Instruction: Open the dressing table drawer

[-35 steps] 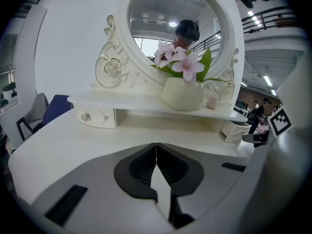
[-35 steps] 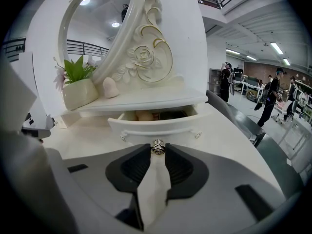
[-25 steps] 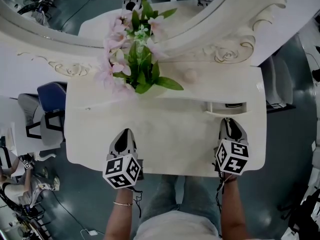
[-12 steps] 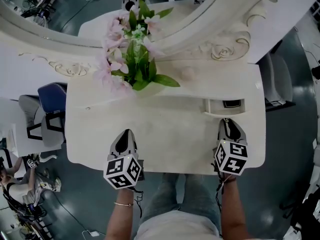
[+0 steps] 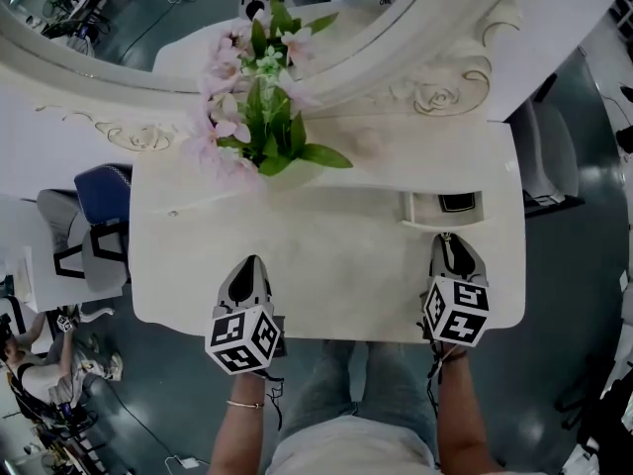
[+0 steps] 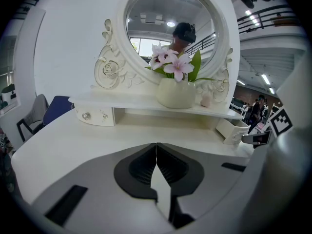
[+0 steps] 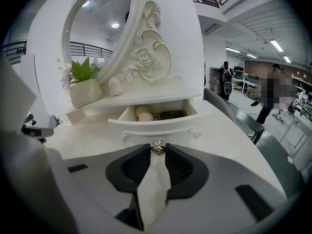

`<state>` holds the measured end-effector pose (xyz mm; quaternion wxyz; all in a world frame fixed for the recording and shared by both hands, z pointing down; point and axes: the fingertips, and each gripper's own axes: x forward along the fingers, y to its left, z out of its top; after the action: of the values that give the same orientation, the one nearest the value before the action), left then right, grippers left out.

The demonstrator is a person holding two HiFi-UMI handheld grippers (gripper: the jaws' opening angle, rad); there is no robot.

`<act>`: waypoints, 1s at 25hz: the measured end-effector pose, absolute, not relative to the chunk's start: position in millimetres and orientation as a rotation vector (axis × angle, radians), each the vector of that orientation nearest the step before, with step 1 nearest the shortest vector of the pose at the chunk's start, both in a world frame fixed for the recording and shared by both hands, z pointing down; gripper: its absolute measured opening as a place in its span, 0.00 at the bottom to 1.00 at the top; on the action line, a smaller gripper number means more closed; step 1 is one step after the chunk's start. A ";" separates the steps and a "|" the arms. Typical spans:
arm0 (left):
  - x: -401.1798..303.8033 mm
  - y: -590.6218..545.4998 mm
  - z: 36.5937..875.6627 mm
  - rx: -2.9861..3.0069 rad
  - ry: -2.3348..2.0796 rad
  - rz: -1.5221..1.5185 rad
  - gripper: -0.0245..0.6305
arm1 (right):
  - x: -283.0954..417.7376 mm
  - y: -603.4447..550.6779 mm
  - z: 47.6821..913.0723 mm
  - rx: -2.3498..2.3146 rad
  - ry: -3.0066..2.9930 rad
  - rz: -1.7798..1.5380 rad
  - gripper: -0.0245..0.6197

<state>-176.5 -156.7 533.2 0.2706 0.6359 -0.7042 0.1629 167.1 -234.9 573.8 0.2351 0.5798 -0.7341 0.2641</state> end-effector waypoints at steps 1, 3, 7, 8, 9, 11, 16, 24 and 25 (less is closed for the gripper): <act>-176.2 -156.7 533.3 1.713 -1.897 0.438 0.07 | 167.2 -234.6 573.8 1.590 -2.014 0.725 0.20; -175.5 -156.7 532.7 1.714 -1.896 0.438 0.07 | 167.5 -233.9 573.3 1.590 -2.014 0.726 0.20; -174.5 -157.1 533.2 1.717 -1.894 0.440 0.07 | 167.9 -232.3 573.5 1.589 -2.012 0.728 0.20; -174.4 -157.3 533.5 1.717 -1.894 0.440 0.07 | 167.9 -232.0 573.7 1.588 -2.011 0.728 0.20; -174.2 -157.7 533.7 1.717 -1.893 0.440 0.07 | 167.9 -232.0 573.9 1.588 -2.012 0.728 0.20; -173.7 -158.4 534.0 1.718 -1.892 0.439 0.07 | 167.8 -232.2 574.1 1.588 -2.011 0.728 0.20; -172.9 -162.1 533.2 1.725 -1.889 0.436 0.07 | 167.5 -232.2 575.2 1.597 -2.004 0.731 0.20; -171.8 -167.2 530.7 1.740 -1.881 0.436 0.07 | 167.7 -232.5 574.8 1.602 -2.000 0.733 0.20; -171.7 -167.6 530.8 1.742 -1.879 0.437 0.07 | 167.8 -232.5 574.7 1.604 -1.999 0.733 0.20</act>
<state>-171.7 -167.6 530.8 0.2678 0.6455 -0.6966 0.1621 167.8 -232.5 574.7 0.2357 0.5846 -0.7289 0.2672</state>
